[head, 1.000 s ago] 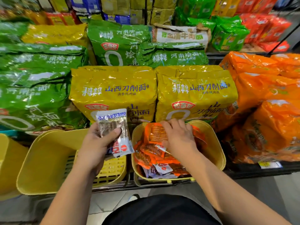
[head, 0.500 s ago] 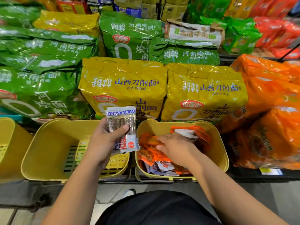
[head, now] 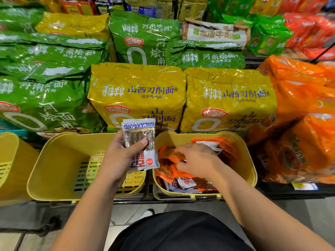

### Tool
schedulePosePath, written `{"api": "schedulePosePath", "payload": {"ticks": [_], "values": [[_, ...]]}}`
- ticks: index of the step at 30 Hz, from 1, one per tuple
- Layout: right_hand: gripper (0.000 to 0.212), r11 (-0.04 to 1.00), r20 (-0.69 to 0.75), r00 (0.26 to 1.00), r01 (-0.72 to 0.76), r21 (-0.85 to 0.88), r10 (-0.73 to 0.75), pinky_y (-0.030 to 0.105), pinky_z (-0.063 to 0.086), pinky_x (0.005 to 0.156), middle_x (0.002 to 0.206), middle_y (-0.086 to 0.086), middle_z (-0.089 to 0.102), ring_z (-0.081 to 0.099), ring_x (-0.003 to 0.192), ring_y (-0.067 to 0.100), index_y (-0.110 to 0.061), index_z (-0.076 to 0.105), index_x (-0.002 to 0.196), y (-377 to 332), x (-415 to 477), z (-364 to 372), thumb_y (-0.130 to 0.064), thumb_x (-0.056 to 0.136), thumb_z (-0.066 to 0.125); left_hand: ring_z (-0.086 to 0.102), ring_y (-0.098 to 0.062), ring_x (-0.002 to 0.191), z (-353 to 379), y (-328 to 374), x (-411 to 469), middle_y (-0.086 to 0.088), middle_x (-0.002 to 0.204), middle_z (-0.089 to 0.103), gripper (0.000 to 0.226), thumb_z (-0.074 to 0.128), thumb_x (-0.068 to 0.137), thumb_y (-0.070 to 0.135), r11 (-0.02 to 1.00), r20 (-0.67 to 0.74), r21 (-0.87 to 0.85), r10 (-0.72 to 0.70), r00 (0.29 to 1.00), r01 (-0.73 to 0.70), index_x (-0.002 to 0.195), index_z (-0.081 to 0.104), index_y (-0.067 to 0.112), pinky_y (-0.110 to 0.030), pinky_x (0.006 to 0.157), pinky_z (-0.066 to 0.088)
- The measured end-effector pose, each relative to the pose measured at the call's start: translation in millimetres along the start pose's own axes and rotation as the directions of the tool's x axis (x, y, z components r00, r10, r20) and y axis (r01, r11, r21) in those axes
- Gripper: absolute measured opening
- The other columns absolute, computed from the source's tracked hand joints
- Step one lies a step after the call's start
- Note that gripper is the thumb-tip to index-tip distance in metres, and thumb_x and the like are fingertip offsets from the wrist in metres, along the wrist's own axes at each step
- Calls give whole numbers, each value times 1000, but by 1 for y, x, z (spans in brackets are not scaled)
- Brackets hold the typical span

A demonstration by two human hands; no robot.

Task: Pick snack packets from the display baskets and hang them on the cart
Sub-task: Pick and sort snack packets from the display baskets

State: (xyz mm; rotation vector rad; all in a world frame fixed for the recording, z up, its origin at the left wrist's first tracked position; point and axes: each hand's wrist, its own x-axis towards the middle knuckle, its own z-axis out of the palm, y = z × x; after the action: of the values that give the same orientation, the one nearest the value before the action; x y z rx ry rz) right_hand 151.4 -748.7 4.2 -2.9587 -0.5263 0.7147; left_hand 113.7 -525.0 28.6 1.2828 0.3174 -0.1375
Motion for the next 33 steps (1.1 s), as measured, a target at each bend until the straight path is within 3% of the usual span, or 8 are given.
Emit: {"api": "schedulePosePath", "payload": {"ticks": [5,11,14,16,22,28,30,33], "values": [[62,998,73,997,38,-54,-34,43,45,106,150,0,45,46,133,28,-31,37,151,-2,4,12,-62,97,47,76,-23,84,2,0,-1,-13,108,76,38,66,90,-1,1000,10,13,4,1000,-4,126,60,10,-33,61,61],[36,990,-161,985,31,-136,-53,34,45,73,122,3,65,63,104,31,-23,49,137,2,-2,7,-39,109,33,76,-23,86,5,1,-2,-14,110,76,38,66,90,-2,1000,30,12,5,1000,-5,126,61,9,-33,64,62],[30,994,-365,926,107,2,-98,33,45,65,98,0,69,67,85,26,-20,49,132,15,-18,4,-35,108,39,75,-23,87,6,2,-1,-13,110,76,38,66,90,-3,1000,35,11,17,999,-18,126,61,10,-34,66,62],[30,950,-412,911,149,276,-23,36,48,66,85,-3,68,66,76,20,-23,44,134,25,-32,-3,-32,105,48,75,-23,88,7,3,-1,-12,110,76,39,66,90,-3,999,41,13,29,999,-30,126,60,11,-35,66,62],[10,466,-540,798,382,798,270,39,51,77,90,2,68,65,82,17,-31,63,104,48,-65,-12,-35,96,59,75,-25,94,20,2,-1,-8,108,77,39,68,88,1,995,144,87,41,989,-54,124,61,14,-34,72,62],[29,131,-313,754,293,947,578,57,53,79,83,9,73,66,78,27,-19,73,87,38,-59,-1,-44,95,59,71,-30,95,61,-12,-8,-18,113,74,44,77,80,5,992,290,128,-51,956,14,121,63,12,-45,81,60],[27,-83,-167,779,270,959,604,53,57,83,91,10,76,72,85,31,-18,74,94,34,-60,1,-44,95,65,71,-35,97,74,-18,-11,-19,113,74,42,73,83,4,990,281,135,-68,957,30,123,62,9,-49,81,60],[47,-366,-51,918,208,907,394,46,57,85,112,20,73,73,99,34,-6,65,119,43,-70,6,-30,81,79,72,-41,97,84,-22,-13,-20,110,75,37,74,87,5,986,233,166,-67,970,28,122,65,10,-55,84,59]]}}
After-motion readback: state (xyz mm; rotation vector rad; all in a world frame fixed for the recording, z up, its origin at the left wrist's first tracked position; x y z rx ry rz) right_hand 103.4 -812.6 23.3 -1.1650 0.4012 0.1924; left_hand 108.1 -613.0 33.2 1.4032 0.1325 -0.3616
